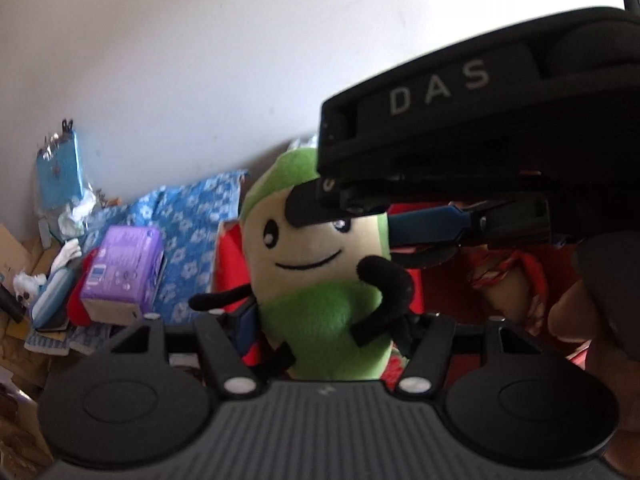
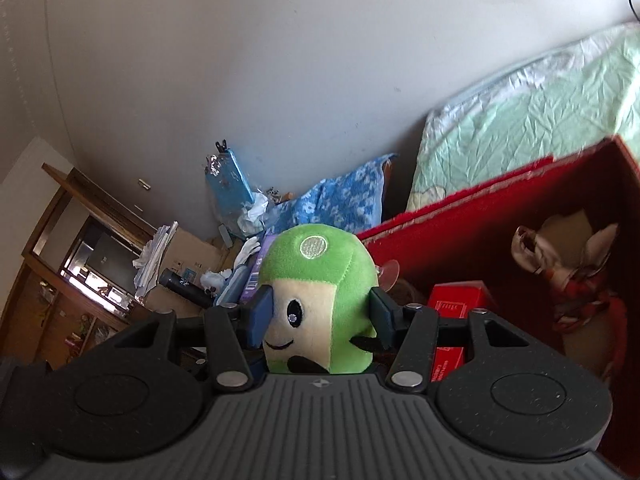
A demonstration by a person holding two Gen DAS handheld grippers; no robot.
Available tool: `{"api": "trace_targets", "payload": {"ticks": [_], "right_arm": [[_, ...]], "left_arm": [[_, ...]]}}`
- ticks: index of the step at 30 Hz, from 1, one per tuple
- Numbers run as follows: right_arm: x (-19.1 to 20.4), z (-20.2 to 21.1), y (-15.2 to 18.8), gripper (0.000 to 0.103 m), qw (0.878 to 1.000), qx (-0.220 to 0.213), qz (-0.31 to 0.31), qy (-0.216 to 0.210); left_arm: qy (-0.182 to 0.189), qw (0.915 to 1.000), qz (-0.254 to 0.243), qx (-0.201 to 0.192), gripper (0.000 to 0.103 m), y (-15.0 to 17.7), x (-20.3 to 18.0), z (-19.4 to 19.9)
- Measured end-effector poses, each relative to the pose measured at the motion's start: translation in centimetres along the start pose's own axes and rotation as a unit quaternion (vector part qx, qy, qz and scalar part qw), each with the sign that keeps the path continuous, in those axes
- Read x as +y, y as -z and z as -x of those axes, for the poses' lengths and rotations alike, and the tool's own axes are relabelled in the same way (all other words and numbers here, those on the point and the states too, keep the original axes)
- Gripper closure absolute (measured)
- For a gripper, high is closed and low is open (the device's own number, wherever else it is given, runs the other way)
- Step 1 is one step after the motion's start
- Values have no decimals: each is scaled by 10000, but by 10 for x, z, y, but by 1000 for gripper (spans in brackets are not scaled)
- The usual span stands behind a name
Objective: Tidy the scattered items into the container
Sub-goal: 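Carry the green plush into the red box and open both grippers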
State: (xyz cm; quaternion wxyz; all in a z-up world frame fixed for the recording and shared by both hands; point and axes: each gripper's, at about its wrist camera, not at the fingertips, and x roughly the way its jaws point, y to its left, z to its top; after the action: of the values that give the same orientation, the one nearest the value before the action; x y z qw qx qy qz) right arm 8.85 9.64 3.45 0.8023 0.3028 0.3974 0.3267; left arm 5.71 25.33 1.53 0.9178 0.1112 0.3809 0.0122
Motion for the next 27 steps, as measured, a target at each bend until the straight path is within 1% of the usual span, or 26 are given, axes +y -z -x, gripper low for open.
{"api": "trace_targets", "payload": {"ticks": [3,6,11,14,17,19,24,27], "right_arm": [[1,-25,9,48,9992,264,-137,257],[4,-42,15,47,9962,536,-22,688],[6,-49,17,47,9934,578,245,961],[7,-49,17,44,9915,565,381,1111],[7,-46,17,38,9907,496,450,1184],[10,-46,15,38,9895,469,572,1246],[25,-41,16,38,9843,222,987,1446],[29,-37,16,38,9812,105,1095,1588]], "left_arm": [[73,9994,-11,325,35,8,11,-19],[272,9978,76,604,32,16,18,-32],[275,9982,20,529,31,16,20,-31],[360,9981,3,502,30,15,19,-29],[457,9979,1,469,23,15,20,-26],[460,9982,-8,397,14,14,9,-12],[345,9993,-44,168,9,10,6,4],[298,9994,-26,184,9,10,5,6]]}}
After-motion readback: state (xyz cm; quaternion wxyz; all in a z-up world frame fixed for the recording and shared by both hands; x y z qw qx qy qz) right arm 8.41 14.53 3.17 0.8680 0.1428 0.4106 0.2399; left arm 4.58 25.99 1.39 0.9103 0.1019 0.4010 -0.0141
